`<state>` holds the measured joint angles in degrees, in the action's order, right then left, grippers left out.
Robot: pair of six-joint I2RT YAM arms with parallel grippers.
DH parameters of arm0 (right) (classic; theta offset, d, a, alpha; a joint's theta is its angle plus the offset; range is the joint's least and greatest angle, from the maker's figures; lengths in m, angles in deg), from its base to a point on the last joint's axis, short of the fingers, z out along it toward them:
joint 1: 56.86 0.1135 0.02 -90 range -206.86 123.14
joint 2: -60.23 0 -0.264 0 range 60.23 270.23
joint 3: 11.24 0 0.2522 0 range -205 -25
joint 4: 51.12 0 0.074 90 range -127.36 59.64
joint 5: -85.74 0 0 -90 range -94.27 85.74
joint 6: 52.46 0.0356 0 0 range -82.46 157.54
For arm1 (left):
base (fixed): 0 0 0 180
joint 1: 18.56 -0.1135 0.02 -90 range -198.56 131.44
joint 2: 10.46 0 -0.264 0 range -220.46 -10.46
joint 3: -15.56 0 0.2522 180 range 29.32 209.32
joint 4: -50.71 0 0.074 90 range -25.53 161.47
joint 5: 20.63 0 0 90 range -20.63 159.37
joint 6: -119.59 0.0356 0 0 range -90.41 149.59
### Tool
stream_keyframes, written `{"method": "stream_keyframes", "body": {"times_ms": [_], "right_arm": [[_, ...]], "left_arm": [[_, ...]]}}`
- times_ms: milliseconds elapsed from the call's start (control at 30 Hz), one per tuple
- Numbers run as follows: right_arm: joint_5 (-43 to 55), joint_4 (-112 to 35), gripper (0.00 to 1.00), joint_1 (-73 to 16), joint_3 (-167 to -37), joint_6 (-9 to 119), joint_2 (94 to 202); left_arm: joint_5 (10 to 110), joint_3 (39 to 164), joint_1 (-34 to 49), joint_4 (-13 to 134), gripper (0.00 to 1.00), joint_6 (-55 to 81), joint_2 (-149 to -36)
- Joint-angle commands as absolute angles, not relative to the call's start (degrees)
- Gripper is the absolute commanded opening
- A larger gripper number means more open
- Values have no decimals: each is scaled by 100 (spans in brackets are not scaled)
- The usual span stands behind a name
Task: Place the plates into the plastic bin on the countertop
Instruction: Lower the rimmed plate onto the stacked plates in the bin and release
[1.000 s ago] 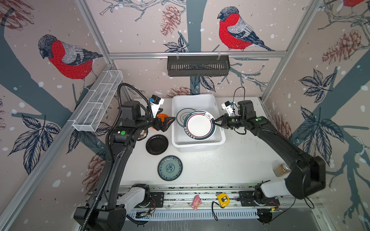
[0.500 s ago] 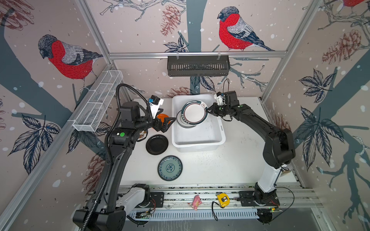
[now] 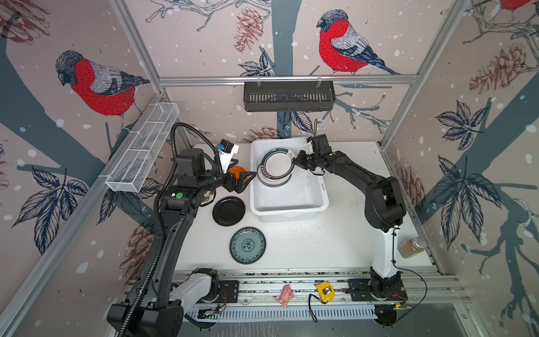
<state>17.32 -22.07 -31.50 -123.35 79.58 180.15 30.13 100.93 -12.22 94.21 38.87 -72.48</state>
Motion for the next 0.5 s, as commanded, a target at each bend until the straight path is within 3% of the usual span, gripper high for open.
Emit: {"method": "stream_keyframes", "body": {"times_ms": [0,467], "right_arm": [[1680,-2411,3,-3113,-12504,8124,18152],[1673,-2164,4,-3085,-12844,8228,18682]], "left_arm": [[2919,10121,-1232,9227,97,3926,-7242],[2965,10071,-1232,9260,96,3970,-7207]]}}
